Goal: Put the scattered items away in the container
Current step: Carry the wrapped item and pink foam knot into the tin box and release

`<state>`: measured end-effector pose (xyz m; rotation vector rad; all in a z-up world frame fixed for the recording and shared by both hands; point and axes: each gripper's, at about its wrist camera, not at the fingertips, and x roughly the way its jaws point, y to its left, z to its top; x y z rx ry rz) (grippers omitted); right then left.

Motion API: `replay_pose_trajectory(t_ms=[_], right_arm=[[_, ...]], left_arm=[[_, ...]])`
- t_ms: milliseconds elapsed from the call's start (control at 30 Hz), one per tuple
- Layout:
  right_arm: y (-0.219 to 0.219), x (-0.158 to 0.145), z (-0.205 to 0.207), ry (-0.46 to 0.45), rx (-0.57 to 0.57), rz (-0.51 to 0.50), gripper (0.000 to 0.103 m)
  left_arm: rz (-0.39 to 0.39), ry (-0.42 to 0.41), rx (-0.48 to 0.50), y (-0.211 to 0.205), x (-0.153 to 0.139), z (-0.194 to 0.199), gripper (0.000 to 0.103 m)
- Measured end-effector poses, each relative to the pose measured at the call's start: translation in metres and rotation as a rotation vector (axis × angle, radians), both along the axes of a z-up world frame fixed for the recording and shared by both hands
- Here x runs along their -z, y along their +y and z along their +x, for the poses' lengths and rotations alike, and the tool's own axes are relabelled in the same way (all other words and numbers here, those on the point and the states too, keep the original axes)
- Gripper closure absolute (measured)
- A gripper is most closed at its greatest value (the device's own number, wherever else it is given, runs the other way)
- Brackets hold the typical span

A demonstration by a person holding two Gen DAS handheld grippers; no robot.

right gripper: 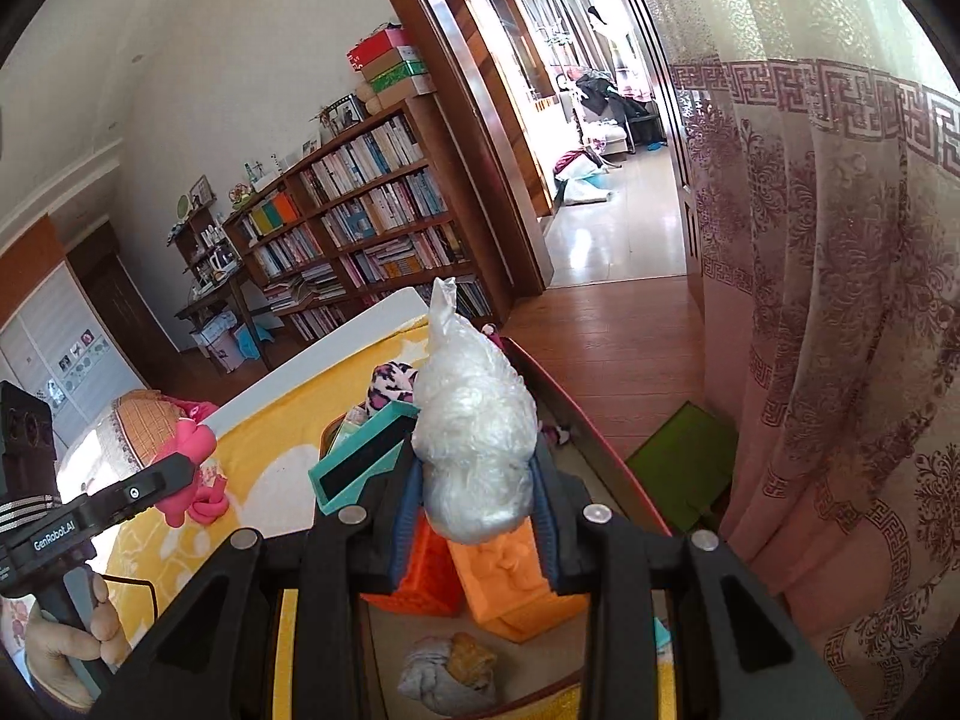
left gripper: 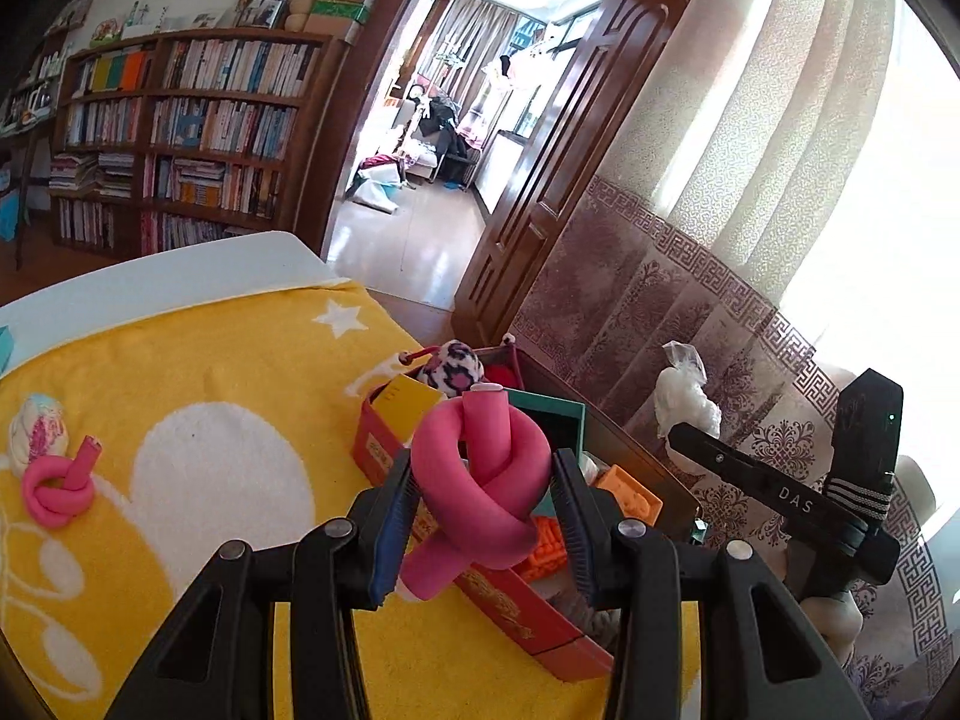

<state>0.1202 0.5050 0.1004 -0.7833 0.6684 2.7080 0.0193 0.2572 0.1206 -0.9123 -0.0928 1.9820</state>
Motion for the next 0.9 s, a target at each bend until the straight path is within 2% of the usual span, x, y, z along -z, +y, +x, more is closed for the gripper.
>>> replay_pose_trajectory(t_ms=[167, 333, 367, 400, 433, 467, 700, 900], right_arm=[[0.012, 0.005, 0.009, 0.002, 0.012, -0.019, 0.067], [0.016, 0.007, 0.013, 0.002, -0.004, -0.020, 0.067], [0.016, 0.007, 0.012, 0.001, -0.005, -0.020, 0.067], [0.016, 0.007, 0.012, 0.002, -0.004, -0.020, 0.067], [0.018, 0.008, 0.014, 0.003, -0.002, -0.022, 0.067], [0.019, 0.008, 0.014, 0.004, 0.000, -0.022, 0.067], [0.022, 0.008, 0.012, -0.003, -0.014, -0.018, 0.067], [0.017, 0.007, -0.010, -0.027, -0.049, 0.002, 0.066]], left_arm=[[-0.029, -0.020, 0.100, 0.044, 0.010, 0.024, 0.057], [-0.050, -0.042, 0.146, 0.070, 0.020, 0.042, 0.057], [-0.062, -0.041, 0.148, 0.073, 0.022, 0.044, 0.052], [-0.074, -0.036, 0.146, 0.075, 0.023, 0.046, 0.033], [-0.077, -0.028, 0.141, 0.076, 0.024, 0.049, 0.023], [-0.067, -0.019, 0.138, 0.076, 0.024, 0.051, 0.019], [-0.065, 0.032, 0.110, 0.057, 0.016, 0.053, 0.019], [-0.062, 0.019, 0.065, 0.040, 0.017, 0.045, 0.019]])
